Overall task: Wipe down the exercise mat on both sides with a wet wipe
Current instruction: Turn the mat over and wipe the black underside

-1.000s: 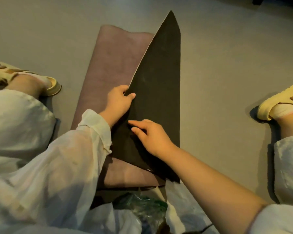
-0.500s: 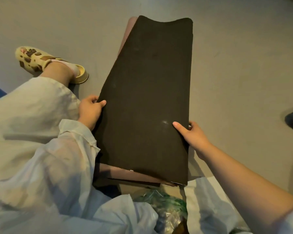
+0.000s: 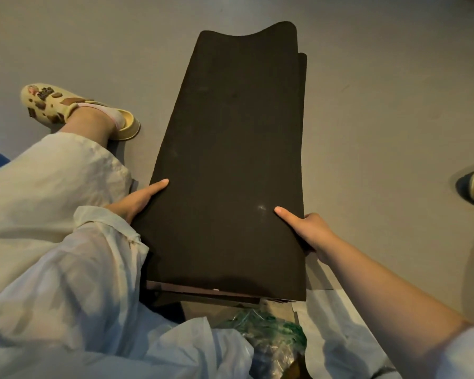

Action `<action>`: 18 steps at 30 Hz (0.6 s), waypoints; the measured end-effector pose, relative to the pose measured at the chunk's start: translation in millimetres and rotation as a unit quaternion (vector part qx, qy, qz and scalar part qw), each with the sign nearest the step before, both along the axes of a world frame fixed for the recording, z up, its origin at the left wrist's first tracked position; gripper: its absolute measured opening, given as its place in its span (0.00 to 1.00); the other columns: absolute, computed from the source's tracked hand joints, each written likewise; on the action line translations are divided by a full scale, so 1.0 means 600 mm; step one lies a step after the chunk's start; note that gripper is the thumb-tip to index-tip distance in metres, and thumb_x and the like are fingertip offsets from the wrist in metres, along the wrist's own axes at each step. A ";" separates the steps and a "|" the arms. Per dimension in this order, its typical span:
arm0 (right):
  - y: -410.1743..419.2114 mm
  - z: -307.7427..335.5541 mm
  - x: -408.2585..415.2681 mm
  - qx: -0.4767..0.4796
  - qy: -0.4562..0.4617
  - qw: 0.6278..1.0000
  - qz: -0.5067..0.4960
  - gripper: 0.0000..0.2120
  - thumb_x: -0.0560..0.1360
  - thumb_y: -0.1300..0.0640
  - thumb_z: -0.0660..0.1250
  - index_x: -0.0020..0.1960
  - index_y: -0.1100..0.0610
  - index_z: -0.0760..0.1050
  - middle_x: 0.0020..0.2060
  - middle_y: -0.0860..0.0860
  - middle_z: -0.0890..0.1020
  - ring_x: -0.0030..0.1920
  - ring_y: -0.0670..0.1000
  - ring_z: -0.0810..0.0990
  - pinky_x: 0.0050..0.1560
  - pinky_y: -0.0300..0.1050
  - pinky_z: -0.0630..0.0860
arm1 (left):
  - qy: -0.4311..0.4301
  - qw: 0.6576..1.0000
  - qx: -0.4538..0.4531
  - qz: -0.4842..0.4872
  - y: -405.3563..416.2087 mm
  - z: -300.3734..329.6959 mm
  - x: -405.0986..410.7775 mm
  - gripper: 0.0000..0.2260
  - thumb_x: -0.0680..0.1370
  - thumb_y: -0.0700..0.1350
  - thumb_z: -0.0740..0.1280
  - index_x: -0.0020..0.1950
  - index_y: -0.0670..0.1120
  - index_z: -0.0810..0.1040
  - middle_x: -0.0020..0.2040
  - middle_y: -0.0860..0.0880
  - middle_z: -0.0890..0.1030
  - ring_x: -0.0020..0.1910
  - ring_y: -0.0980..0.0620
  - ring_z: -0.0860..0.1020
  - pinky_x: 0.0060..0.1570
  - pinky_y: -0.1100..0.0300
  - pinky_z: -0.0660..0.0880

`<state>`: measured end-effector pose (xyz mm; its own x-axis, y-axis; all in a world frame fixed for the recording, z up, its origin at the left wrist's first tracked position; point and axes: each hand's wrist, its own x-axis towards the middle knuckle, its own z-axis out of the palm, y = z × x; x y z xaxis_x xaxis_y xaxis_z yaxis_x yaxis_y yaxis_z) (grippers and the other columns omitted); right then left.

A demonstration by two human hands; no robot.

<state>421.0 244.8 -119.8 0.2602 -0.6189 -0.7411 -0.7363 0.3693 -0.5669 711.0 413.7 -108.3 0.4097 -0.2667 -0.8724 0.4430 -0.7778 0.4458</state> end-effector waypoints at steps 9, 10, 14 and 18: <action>-0.012 0.006 -0.077 0.200 -0.090 0.974 0.049 0.35 0.54 0.42 0.77 0.57 0.56 0.75 0.46 0.52 0.85 0.48 0.51 0.84 0.44 0.45 0.80 | 0.042 0.996 -0.027 -0.078 0.003 -0.002 -0.045 0.25 0.66 0.53 0.71 0.57 0.40 0.76 0.45 0.41 0.84 0.46 0.43 0.80 0.45 0.52 0.75; -0.015 0.007 -0.087 0.223 -0.119 0.967 0.032 0.33 0.57 0.46 0.77 0.58 0.56 0.75 0.48 0.54 0.85 0.50 0.52 0.83 0.47 0.47 0.81 | 0.028 0.996 -0.042 -0.067 0.000 0.000 -0.055 0.24 0.68 0.52 0.71 0.59 0.40 0.75 0.48 0.40 0.82 0.47 0.42 0.80 0.46 0.51 0.76; -0.037 0.027 -0.121 0.182 -0.180 0.966 -0.021 0.28 0.62 0.58 0.74 0.61 0.59 0.74 0.51 0.59 0.83 0.51 0.58 0.82 0.48 0.51 0.81 | -0.054 0.992 -0.095 -0.066 -0.026 0.006 -0.101 0.21 0.72 0.52 0.71 0.59 0.42 0.73 0.51 0.42 0.81 0.48 0.43 0.81 0.49 0.51 0.78; -0.090 0.072 -0.142 0.029 -0.153 0.987 -0.045 0.19 0.67 0.62 0.73 0.57 0.55 0.75 0.48 0.56 0.83 0.49 0.56 0.82 0.45 0.49 0.79 | -0.087 0.983 -0.144 -0.069 -0.089 0.003 -0.160 0.19 0.73 0.51 0.71 0.59 0.44 0.74 0.45 0.48 0.81 0.39 0.53 0.80 0.29 0.63 0.75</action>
<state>335.5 190.8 -76.3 0.4226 -0.6091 -0.6711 -0.4966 0.4638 -0.7337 615.0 360.2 -106.8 0.4888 -0.5565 -0.6719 0.2396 -0.6549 0.7167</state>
